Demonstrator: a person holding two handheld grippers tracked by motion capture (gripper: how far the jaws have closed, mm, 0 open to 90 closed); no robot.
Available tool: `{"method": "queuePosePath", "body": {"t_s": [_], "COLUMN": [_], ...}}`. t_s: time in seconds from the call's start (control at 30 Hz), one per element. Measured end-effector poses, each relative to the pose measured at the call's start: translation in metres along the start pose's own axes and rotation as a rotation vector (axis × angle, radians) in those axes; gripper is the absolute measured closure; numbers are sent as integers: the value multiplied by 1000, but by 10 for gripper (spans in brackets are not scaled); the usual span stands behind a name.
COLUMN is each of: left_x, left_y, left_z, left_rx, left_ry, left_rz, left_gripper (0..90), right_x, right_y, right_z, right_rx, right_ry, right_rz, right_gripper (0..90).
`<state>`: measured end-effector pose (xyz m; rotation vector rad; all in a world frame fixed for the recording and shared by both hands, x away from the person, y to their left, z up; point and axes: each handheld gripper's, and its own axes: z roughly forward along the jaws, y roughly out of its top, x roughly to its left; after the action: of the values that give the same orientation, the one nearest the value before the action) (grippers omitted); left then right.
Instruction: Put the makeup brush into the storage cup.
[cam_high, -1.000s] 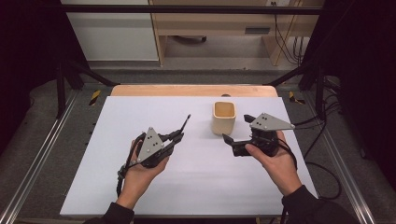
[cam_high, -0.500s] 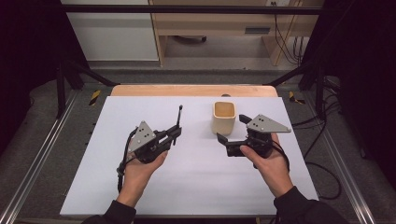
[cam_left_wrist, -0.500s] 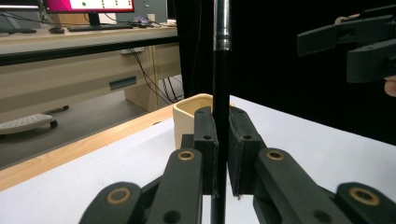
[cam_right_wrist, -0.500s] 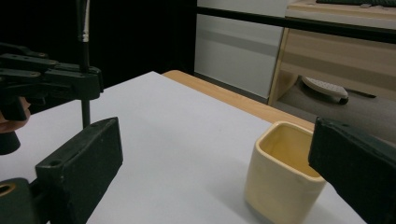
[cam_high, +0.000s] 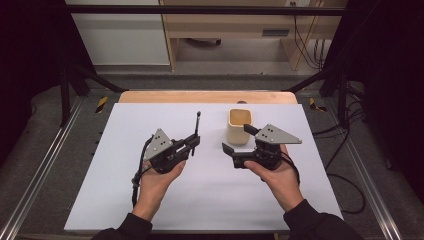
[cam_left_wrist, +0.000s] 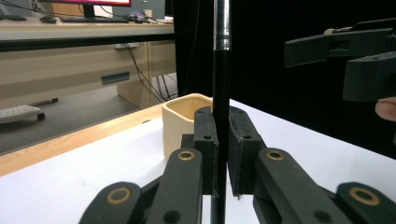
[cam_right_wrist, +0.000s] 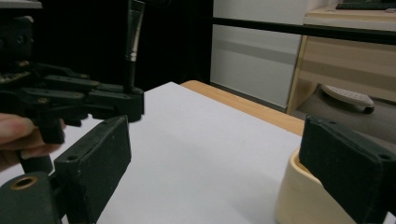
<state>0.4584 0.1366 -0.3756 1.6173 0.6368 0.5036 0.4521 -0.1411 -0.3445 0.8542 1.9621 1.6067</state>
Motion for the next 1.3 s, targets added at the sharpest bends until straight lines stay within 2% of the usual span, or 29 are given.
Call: {"method": "queuePosePath", "body": {"t_s": [0.1, 0.3, 0.4, 0.5, 0.8, 0.83, 0.87, 1.0, 1.03, 1.17, 1.2, 1.27, 1.3], "left_x": [-4, -11, -14, -17, -23, -24, -24, -25, -25, -26, -26, -26, -26], "left_y": [-1, -4, -4, -5, -8, -8, -8, -8, -8, -8, -8, -8, -8], "left_z": [5, 13, 16, 19, 24, 25, 25, 25, 25, 25, 25, 25, 25], "left_rx": [7, 15, 14, 18, 18, 17, 17, 13, 12, 11, 9, 11, 12], "left_ry": [-6, -22, -28, -38, -61, -63, -63, -67, -69, -72, -74, -74, -75], "left_rz": [5, 6, 3, 3, 6, 6, 6, 2, 3, 6, 4, 7, 7], "left_gripper": [834, 834, 835, 834, 834, 834, 834, 834, 834, 834, 834, 834, 834], "right_x": [4, 10, 12, 15, 19, 20, 20, 20, 21, 20, 20, 19, 19], "right_y": [-1, -3, -3, -2, -1, -1, -1, -2, -2, -3, -3, -3, -4], "right_z": [5, 15, 19, 22, 30, 31, 31, 33, 34, 36, 36, 36, 36], "right_rx": [-23, -31, -43, -55, -71, -75, -75, -81, -83, -81, -78, -79, -81], "right_ry": [14, 27, 32, 56, 90, 97, 97, 115, 120, 135, 140, 142, 151], "right_rz": [20, 32, 40, 50, 63, 74, 74, 80, 80, 85, 88, 87, 95], "right_gripper": [91, 95, 167, 232, 370, 417, 417, 513, 575, 631, 676, 694, 740]}}
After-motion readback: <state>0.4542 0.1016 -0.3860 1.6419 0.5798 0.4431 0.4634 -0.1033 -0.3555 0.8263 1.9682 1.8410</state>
